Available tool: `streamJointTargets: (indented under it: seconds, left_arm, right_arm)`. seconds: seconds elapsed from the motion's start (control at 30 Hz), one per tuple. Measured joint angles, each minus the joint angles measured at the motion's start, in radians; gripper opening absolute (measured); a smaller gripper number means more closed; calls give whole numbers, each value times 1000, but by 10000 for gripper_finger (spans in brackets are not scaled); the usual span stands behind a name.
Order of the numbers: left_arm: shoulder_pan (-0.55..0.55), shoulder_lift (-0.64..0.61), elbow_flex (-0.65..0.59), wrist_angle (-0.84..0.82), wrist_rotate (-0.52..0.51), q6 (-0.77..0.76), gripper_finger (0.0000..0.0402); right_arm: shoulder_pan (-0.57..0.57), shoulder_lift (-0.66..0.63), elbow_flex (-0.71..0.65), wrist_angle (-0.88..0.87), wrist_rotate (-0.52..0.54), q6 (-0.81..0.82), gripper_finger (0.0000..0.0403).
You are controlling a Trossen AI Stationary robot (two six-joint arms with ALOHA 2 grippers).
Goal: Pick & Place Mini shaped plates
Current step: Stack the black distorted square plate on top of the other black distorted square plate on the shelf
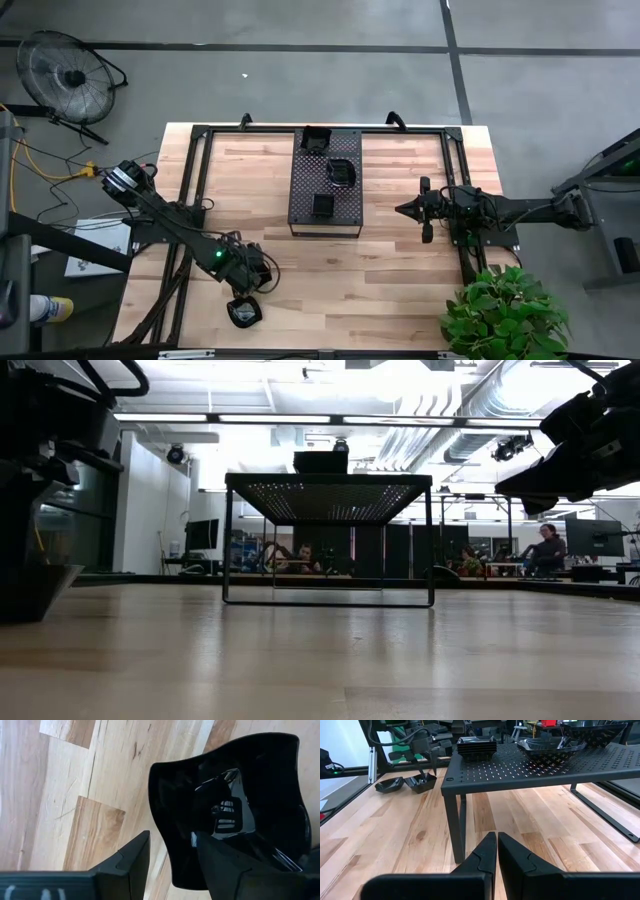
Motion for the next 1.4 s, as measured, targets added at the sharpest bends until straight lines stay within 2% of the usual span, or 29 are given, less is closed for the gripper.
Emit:
streamJointTargets:
  seconds: [0.1,0.37,0.5,1.3,1.4]
  left_arm:
    - [0,0,0,0,0,0,149]
    - [0,0,0,4,0,19,85]
    - [0,0,0,5,0,19,67]
    - [0,31,-38,17,2,-26,62]
    - [0,26,-38,19,5,-26,48]
  right_arm:
    - [0,0,0,0,0,0,12]
    - [0,0,0,0,0,0,12]
    - [0,0,0,0,0,0,12]
    - [0,0,0,0,0,0,12]
    - [0,0,0,0,0,0,12]
